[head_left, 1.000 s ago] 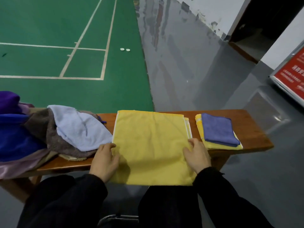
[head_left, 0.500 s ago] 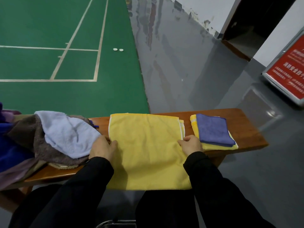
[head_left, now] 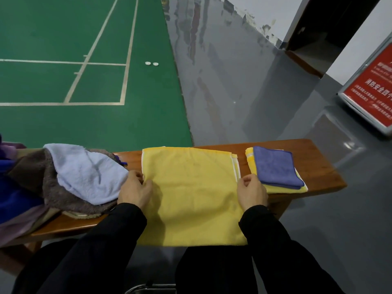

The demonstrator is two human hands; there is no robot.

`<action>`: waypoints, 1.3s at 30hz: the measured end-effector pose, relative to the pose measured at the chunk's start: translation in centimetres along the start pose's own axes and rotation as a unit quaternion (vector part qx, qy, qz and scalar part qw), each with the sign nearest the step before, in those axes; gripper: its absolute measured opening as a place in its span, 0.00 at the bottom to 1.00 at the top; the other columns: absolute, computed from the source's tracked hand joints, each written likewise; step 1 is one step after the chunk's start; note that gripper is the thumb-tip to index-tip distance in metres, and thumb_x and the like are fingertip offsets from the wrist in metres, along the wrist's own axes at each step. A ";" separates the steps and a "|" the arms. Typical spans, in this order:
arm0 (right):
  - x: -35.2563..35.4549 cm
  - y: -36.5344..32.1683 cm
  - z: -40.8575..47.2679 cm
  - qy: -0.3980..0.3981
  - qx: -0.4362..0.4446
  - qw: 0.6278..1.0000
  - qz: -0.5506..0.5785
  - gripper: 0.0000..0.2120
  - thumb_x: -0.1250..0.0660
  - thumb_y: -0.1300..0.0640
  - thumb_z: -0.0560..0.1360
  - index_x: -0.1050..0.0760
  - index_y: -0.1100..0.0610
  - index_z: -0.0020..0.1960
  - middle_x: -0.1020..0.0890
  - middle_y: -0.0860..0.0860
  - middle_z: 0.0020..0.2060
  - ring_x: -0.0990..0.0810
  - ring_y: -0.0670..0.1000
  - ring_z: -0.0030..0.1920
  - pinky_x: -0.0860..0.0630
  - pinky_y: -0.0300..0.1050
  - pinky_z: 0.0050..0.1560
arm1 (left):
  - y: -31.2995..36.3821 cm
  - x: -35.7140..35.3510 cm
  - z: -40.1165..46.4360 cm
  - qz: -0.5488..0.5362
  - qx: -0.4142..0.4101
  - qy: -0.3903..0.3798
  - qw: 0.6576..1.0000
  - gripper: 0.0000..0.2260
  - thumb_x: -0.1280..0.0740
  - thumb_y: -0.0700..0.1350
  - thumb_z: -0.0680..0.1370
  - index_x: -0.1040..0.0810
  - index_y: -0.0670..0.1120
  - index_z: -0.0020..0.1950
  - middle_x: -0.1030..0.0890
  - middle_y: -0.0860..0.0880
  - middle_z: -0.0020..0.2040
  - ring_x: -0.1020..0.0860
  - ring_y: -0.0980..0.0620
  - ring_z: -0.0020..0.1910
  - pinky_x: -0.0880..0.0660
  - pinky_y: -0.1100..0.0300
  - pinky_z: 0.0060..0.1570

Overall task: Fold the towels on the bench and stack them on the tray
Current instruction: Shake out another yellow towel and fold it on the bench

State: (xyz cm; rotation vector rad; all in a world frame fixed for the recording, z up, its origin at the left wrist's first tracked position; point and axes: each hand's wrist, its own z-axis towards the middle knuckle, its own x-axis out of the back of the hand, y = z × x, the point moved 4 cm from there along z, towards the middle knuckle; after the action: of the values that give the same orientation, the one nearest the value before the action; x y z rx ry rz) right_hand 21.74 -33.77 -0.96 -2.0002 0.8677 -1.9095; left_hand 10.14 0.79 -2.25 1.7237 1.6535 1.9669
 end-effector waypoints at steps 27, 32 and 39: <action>0.6 -6.7 6.7 0.049 0.104 0.981 -0.155 0.09 0.41 0.59 0.82 0.31 0.57 0.62 0.20 0.58 0.50 0.23 0.60 0.43 0.24 0.52 0.41 | -0.9 -2.0 2.9 0.067 -0.029 -0.020 0.997 0.24 0.31 0.44 0.72 0.28 0.48 0.68 0.21 0.39 0.58 0.22 0.37 0.56 0.23 0.46 0.58; -0.5 -6.7 6.0 0.011 0.119 0.969 -0.214 0.16 0.39 0.63 0.81 0.34 0.57 0.68 0.26 0.60 0.59 0.22 0.61 0.51 0.27 0.52 0.43 | -1.0 -2.1 3.1 0.086 -0.033 -0.024 0.995 0.27 0.30 0.47 0.72 0.29 0.46 0.70 0.22 0.39 0.62 0.23 0.37 0.59 0.23 0.44 0.61; -2.6 -7.1 6.1 -0.021 0.224 0.963 -0.151 0.18 0.39 0.58 0.83 0.26 0.54 0.72 0.24 0.53 0.70 0.26 0.55 0.68 0.26 0.51 0.67 | 0.0 -1.5 3.3 0.077 -0.032 -0.032 0.996 0.19 0.30 0.50 0.76 0.26 0.44 0.64 0.18 0.42 0.54 0.20 0.40 0.52 0.22 0.49 0.54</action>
State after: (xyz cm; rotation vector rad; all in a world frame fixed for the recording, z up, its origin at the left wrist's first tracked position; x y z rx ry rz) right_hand 29.47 -27.98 0.13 -1.9541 0.0944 -1.9806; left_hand 13.13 1.96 -3.92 1.9218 1.4612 1.9802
